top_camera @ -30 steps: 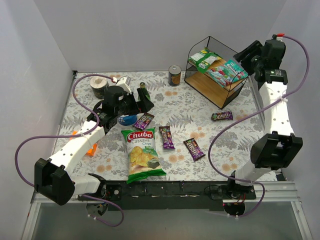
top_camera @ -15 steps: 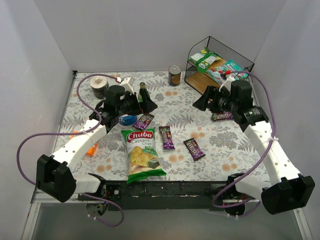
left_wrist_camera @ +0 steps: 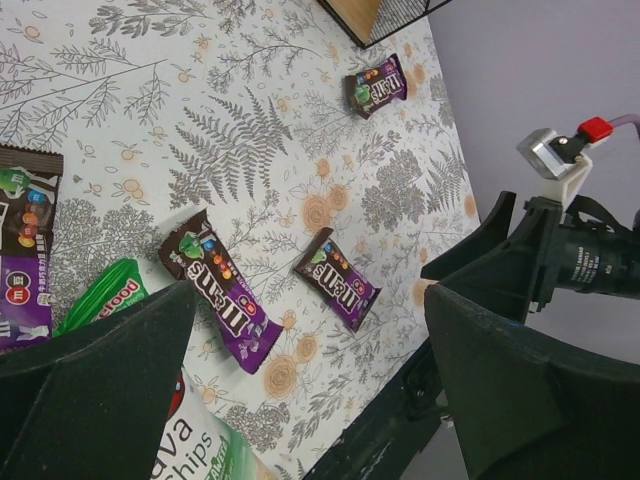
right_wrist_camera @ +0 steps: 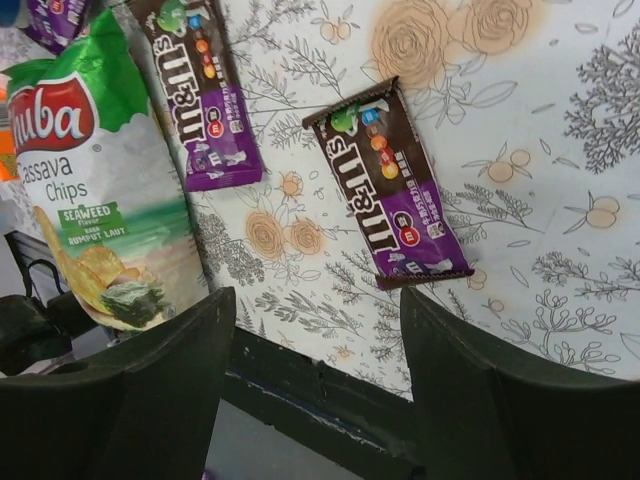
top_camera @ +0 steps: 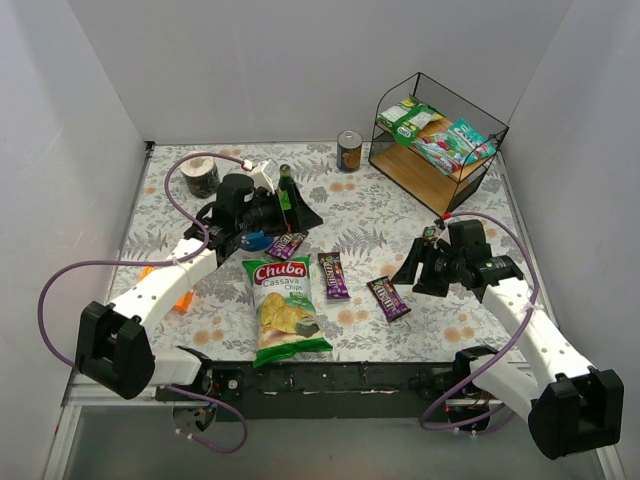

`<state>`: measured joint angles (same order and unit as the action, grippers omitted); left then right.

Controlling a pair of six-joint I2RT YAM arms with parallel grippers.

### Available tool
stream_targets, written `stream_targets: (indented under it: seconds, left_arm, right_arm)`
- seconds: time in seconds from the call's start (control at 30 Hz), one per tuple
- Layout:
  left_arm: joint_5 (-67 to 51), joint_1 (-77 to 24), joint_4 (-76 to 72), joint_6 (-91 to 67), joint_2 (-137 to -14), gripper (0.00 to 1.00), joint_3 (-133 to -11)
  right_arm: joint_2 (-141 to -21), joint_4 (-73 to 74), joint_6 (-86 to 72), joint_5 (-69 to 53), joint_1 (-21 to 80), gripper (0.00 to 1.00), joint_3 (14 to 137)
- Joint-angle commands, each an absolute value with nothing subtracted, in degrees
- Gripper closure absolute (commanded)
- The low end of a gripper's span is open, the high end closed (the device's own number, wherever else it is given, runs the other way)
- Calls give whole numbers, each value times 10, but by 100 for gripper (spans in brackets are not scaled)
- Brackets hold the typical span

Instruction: Place and organize the candy bags onto the shelf

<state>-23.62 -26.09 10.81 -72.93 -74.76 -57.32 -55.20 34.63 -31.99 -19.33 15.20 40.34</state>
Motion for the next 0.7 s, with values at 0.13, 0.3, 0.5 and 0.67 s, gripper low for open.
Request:
stream_targets:
  seconds: [0.13,0.3,0.5,0.67]
  left_arm:
    - [-258,-260,95,-737,-737,2,-556]
    - [-258,-260,93,-737,-730,2,-549]
    - [-258,-260,91,-737,-729,2,-548]
    - [-254,-260,91,-736,-730,2,-549]
  right_arm:
    - [-586,391,-337,-149,154,32,382]
    - [-627,360,-345,-178,153,35,358]
    - [-693,331,-300,-183,154,41,359]
    - [-733,319,-274,-178,154,44,356]
